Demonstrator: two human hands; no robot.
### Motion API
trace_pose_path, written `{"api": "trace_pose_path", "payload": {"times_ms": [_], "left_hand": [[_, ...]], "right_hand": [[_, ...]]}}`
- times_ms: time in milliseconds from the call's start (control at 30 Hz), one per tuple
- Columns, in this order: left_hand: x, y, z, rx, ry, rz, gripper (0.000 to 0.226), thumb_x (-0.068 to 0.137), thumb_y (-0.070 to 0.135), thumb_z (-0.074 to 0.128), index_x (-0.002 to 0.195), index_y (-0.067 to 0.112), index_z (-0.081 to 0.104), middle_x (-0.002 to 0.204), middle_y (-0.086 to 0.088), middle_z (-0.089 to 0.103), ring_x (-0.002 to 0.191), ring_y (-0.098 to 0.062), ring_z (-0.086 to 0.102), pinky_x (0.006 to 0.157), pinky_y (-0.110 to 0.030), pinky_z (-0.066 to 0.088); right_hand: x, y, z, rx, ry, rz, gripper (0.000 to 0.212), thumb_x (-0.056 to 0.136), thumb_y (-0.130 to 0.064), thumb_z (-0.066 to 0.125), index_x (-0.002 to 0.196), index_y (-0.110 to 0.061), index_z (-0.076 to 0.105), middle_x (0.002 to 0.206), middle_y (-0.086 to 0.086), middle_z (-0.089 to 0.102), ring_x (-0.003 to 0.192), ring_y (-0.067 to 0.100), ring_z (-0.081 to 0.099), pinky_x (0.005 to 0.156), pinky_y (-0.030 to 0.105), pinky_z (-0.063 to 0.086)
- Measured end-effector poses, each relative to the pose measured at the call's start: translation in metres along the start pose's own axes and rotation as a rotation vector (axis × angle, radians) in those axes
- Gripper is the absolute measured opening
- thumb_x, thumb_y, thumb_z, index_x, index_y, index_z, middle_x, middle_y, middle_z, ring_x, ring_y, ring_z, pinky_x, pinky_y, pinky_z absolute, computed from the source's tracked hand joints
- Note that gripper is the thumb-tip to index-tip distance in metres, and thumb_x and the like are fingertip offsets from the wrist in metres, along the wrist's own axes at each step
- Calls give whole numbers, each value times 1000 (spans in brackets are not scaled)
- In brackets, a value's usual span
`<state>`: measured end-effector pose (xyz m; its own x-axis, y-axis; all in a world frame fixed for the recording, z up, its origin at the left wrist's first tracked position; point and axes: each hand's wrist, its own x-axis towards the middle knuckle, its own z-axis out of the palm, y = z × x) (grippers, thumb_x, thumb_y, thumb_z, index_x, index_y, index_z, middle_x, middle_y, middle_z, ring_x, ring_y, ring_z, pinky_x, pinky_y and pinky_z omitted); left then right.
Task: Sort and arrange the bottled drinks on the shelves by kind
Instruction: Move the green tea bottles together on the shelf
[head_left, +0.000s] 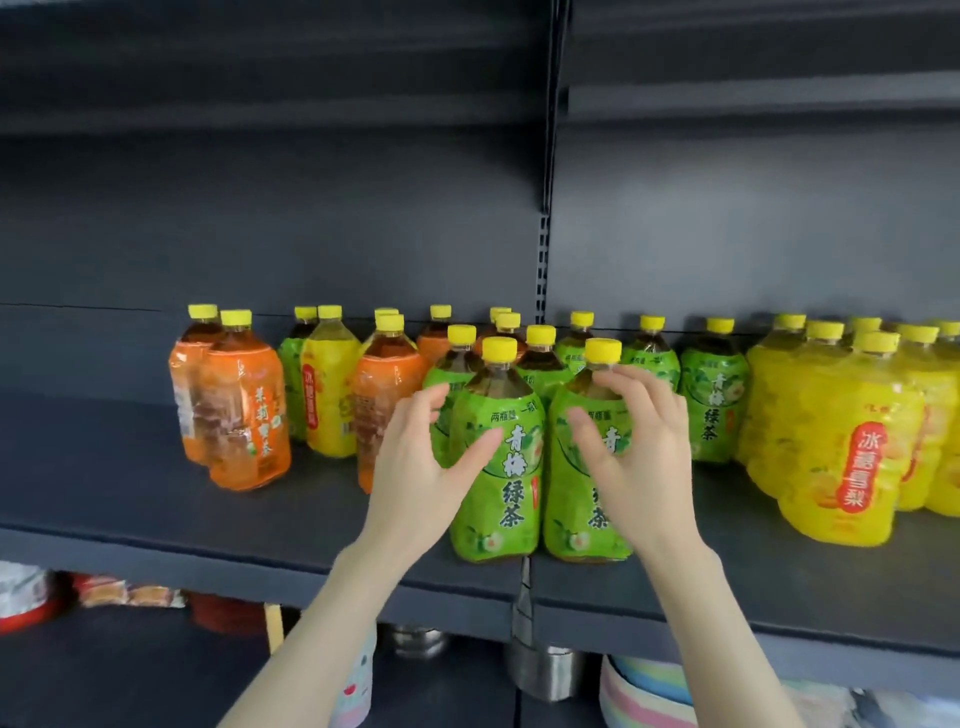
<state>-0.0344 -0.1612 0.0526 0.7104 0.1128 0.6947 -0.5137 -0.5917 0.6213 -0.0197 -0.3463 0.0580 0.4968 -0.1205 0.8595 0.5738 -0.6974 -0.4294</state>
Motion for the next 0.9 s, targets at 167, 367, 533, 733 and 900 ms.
{"api": "trace_pose_path", "payload": {"times_ms": [167, 367, 533, 733, 900], "left_hand": [[19, -13, 22, -92, -70, -69, 89, 65, 67, 60, 138, 24, 32, 129, 15, 38, 126, -7, 38, 104, -30, 35], [22, -27, 42, -151, -61, -67, 95, 62, 70, 61, 138, 22, 30, 121, 14, 34, 121, -8, 37, 98, -26, 34], [21, -32, 44, -172, -61, -70, 99, 61, 68, 69, 140, 24, 28, 133, 4, 41, 120, -9, 38, 92, -24, 28], [16, -31, 44, -374, -26, -102, 96, 57, 68, 70, 138, 32, 33, 134, 13, 44, 125, -9, 40, 98, -26, 31], [10, -16, 45, -551, -52, -106, 81, 56, 69, 72, 126, 45, 40, 132, 8, 52, 125, -15, 47, 104, -45, 39]], "right_hand": [[4, 11, 13, 32, -20, 177, 65, 84, -38, 69, 137, -11, 43, 136, 5, 47, 127, 20, 39, 103, 28, 31], [2, 17, 19, 298, -61, 476, 94, 71, -54, 69, 149, -29, 24, 153, -13, 31, 133, -1, 28, 108, 27, 28], [0, 24, 25, 329, -8, 552, 84, 66, -58, 75, 139, -37, 40, 144, -10, 46, 131, 7, 41, 107, 34, 36], [-8, 14, 26, 263, 117, 506, 76, 66, -58, 70, 132, -29, 48, 129, -13, 55, 120, 6, 50, 91, 15, 38], [-10, 10, -5, 271, 206, 487, 60, 68, -55, 69, 121, -33, 52, 101, -22, 63, 90, -7, 59, 77, 11, 46]]}}
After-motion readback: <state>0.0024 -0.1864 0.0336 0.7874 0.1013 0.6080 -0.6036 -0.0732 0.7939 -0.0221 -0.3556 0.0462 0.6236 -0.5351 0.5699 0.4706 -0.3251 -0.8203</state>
